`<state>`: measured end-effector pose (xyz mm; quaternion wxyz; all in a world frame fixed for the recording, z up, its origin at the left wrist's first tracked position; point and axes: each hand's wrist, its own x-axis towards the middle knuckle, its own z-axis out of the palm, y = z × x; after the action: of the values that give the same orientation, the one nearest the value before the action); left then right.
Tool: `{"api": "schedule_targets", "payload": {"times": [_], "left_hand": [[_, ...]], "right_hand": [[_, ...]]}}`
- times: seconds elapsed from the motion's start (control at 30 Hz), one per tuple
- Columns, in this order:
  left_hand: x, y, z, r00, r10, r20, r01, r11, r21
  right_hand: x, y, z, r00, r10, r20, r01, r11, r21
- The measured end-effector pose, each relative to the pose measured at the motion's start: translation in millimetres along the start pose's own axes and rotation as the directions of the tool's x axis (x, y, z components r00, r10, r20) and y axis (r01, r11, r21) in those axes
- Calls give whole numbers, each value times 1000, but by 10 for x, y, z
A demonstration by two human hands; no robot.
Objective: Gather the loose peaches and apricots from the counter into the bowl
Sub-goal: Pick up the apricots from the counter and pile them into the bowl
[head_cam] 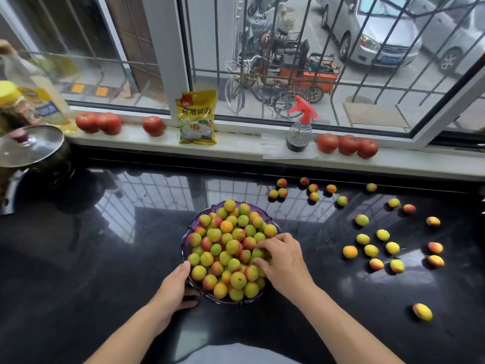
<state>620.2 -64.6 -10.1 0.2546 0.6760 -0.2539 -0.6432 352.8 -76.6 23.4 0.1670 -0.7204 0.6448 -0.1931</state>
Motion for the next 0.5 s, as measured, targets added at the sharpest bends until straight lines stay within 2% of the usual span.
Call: {"api": "schedule_targets", "payload": {"times": [0.3, 0.5], "left_hand": [[53, -32, -23, 1000, 0, 5, 0, 1000, 3], [76, -42, -12, 1000, -9, 22, 10, 1000, -26]], "right_hand": [[-11, 153, 140, 999, -17, -35, 20, 997, 77], [32, 237, 47, 998, -57, 28, 53, 988, 146]]}}
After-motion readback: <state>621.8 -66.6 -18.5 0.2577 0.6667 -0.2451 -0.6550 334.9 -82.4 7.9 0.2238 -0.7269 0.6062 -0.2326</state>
